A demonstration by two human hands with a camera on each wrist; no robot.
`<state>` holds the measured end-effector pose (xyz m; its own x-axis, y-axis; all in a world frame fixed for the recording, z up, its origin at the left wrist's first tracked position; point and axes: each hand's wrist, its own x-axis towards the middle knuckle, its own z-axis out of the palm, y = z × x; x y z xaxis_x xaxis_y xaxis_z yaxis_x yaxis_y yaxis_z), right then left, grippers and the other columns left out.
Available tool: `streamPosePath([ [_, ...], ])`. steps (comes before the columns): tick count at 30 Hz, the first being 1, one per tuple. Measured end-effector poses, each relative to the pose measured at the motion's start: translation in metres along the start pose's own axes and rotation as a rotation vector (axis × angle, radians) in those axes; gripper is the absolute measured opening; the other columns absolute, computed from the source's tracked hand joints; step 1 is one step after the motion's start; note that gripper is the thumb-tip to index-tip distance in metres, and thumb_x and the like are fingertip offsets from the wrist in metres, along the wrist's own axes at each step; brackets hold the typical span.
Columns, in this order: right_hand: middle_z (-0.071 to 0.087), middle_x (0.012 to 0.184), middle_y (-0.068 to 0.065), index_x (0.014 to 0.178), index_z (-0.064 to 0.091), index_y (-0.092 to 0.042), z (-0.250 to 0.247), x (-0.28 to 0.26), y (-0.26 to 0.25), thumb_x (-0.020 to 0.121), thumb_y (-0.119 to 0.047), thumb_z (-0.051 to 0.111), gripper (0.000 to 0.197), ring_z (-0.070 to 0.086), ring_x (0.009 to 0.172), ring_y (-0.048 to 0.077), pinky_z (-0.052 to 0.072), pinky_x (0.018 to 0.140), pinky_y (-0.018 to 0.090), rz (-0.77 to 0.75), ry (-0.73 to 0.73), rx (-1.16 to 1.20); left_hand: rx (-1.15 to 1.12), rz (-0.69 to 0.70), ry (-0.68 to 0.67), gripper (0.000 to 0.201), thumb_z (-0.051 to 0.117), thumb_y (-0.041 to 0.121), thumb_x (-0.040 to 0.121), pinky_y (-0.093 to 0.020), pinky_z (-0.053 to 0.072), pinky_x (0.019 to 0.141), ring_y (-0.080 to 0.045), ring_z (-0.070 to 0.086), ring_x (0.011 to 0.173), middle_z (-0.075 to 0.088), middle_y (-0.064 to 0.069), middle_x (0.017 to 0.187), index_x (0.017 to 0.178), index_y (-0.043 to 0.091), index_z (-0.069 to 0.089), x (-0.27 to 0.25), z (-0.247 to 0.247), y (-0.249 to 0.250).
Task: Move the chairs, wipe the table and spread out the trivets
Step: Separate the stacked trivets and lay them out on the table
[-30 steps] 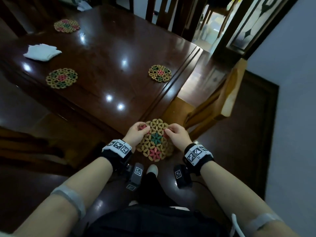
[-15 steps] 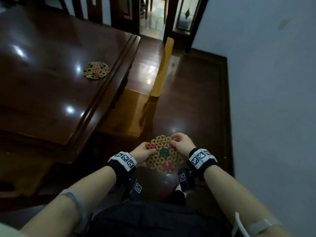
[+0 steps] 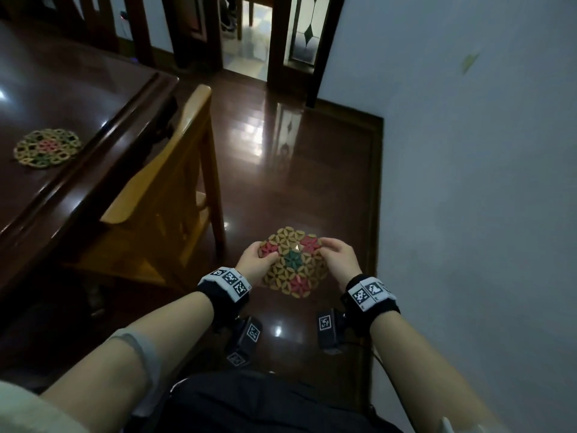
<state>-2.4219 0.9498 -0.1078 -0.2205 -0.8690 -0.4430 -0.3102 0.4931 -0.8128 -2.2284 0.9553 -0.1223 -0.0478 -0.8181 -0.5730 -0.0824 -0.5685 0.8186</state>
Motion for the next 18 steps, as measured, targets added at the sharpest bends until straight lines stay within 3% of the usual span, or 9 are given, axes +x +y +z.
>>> streamPosePath([
  [7, 0.066, 0.112, 0.004, 0.119, 0.064, -0.010, -0.022, 0.098, -0.028, 0.090, -0.014, 0.058, 0.030, 0.061, 0.108, 0.020, 0.049, 0.100, 0.041, 0.019, -0.001, -0.012, 0.010, 0.099, 0.091, 0.018, 0.064, 0.021, 0.089, -0.052, 0.054, 0.087, -0.027, 0.064, 0.102, 0.065, -0.008, 0.110, 0.105, 0.022, 0.055, 0.087, 0.028, 0.048],
  [12, 0.062, 0.122, 0.000, 0.127, 0.058, -0.016, -0.019, 0.185, -0.089, 0.086, -0.013, 0.056, 0.041, 0.059, 0.112, 0.021, 0.049, 0.099, 0.040, -0.038, -0.042, -0.094, -0.022, 0.142, 0.200, 0.026, 0.064, 0.015, 0.090, -0.042, 0.053, 0.090, -0.025, 0.062, 0.101, 0.064, -0.007, 0.106, 0.115, 0.010, 0.058, 0.174, 0.032, 0.106],
  [16, 0.062, 0.126, 0.003, 0.131, 0.056, -0.015, -0.023, 0.264, -0.156, 0.088, -0.010, 0.053, 0.044, 0.057, 0.118, 0.021, 0.045, 0.103, 0.038, -0.134, -0.072, -0.181, -0.063, 0.139, 0.238, 0.022, 0.066, 0.014, 0.088, -0.044, 0.053, 0.092, -0.028, 0.063, 0.104, 0.066, -0.009, 0.108, 0.108, 0.014, 0.058, 0.255, 0.024, 0.168],
  [18, 0.062, 0.127, 0.001, 0.132, 0.056, -0.016, -0.021, 0.304, -0.189, 0.088, -0.008, 0.051, 0.045, 0.057, 0.119, 0.019, 0.045, 0.104, 0.037, -0.171, -0.091, -0.166, -0.096, 0.168, 0.289, 0.022, 0.067, 0.012, 0.087, -0.038, 0.053, 0.090, -0.026, 0.063, 0.103, 0.065, -0.008, 0.105, 0.107, 0.012, 0.060, 0.291, 0.018, 0.199],
])
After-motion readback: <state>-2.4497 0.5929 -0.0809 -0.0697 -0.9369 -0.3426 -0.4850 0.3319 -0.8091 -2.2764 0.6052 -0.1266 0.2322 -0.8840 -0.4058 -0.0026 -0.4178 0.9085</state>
